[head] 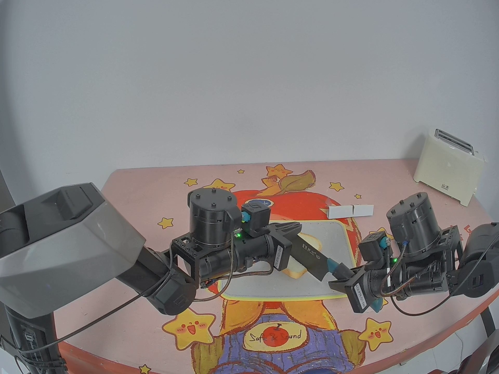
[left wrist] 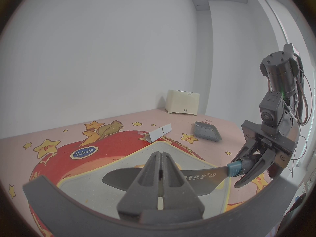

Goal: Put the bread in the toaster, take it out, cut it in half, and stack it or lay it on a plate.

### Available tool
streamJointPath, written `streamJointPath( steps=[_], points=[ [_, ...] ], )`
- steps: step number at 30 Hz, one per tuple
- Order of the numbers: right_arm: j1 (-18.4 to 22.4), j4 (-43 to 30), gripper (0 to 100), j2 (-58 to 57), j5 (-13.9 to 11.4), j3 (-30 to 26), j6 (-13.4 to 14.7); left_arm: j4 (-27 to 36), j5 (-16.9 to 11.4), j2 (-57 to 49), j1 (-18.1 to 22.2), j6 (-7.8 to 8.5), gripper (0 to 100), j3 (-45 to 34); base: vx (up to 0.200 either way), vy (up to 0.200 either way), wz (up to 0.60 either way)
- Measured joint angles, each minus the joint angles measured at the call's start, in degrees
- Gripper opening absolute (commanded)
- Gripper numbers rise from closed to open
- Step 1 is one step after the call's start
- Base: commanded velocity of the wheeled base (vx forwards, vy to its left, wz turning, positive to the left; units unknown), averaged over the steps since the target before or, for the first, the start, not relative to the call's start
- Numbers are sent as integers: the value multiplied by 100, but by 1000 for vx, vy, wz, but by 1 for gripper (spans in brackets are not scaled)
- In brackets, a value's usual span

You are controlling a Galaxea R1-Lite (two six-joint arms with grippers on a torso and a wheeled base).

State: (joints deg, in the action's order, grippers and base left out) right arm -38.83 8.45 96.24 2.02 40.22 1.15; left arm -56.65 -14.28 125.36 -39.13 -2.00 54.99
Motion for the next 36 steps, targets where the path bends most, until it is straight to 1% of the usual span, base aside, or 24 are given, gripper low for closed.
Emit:
streamJointPath(
  steps=[17,36],
  points=[
    [0,-27,0,-2,-2,182,5,-33,21,22,13,4,0,-119,0,0,0],
    [11,26,0,20,-2,44,18,2,5,11,5,1,0,-89,0,0,0]
  ],
)
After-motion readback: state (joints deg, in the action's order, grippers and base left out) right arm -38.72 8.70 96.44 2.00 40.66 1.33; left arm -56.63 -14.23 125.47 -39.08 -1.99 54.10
